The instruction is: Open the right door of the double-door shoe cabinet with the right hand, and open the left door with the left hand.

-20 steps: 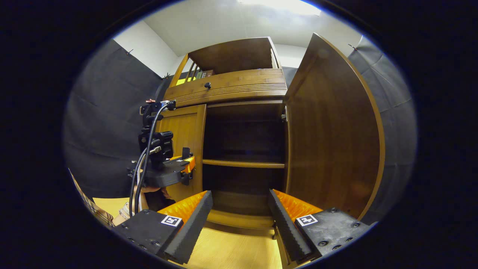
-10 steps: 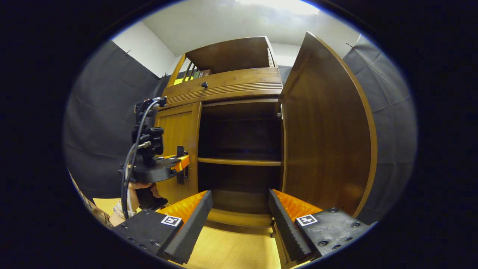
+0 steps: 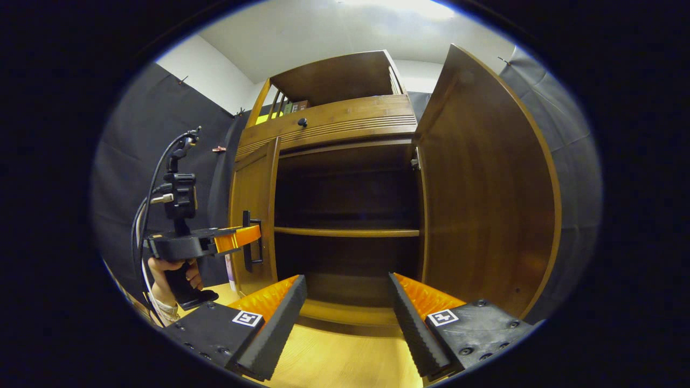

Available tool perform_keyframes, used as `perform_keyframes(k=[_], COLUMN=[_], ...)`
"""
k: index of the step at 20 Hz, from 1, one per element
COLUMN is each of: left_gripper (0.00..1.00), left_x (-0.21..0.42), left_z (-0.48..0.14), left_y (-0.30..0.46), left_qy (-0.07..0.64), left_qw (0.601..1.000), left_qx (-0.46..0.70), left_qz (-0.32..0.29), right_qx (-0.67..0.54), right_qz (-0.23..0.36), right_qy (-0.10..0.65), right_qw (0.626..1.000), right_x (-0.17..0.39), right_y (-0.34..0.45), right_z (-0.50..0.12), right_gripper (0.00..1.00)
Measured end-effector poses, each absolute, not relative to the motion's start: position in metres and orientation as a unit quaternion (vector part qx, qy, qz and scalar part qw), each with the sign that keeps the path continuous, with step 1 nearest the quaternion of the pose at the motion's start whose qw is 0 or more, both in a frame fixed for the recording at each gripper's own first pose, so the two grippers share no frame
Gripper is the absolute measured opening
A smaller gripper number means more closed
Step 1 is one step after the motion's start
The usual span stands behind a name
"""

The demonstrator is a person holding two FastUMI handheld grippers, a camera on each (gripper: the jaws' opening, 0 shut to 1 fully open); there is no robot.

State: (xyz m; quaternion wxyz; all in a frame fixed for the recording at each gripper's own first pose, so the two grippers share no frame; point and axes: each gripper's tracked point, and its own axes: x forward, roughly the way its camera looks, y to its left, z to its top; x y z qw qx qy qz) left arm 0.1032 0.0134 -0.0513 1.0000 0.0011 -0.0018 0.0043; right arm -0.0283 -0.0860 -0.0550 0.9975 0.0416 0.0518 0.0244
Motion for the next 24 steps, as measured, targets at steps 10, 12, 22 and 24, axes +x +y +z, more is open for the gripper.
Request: perform_keyframes(k=[10, 12, 22, 24], left_gripper=[0.29, 0.28, 0.22, 0.21], left_x=[0.038, 0.027, -0.013, -0.018], left_z=[-0.04, -0.038, -0.029, -0.028], left_y=[0.05, 0.061, 0.106, 0.113], left_qy=[0.014, 0.016, 0.014, 0.013], left_qw=[1.0, 1.0, 0.999, 0.999], left_qx=[-0.003, -0.002, 0.005, 0.006], left_qz=[0.011, 0.018, 0.043, 0.047], right_qx=[0.071, 0.081, 0.071, 0.063], right_qz=[0.06, 0.07, 0.105, 0.113], right_qy=[0.044, 0.04, 0.031, 0.023], right_qw=[0.995, 0.993, 0.991, 0.991], right_x=[-0.025, -0.025, -0.022, -0.025], right_y=[-0.043, -0.03, 0.022, 0.032], right_z=[-0.045, -0.042, -0.033, -0.03], right_gripper=[0.95, 0.95, 0.95, 0.95])
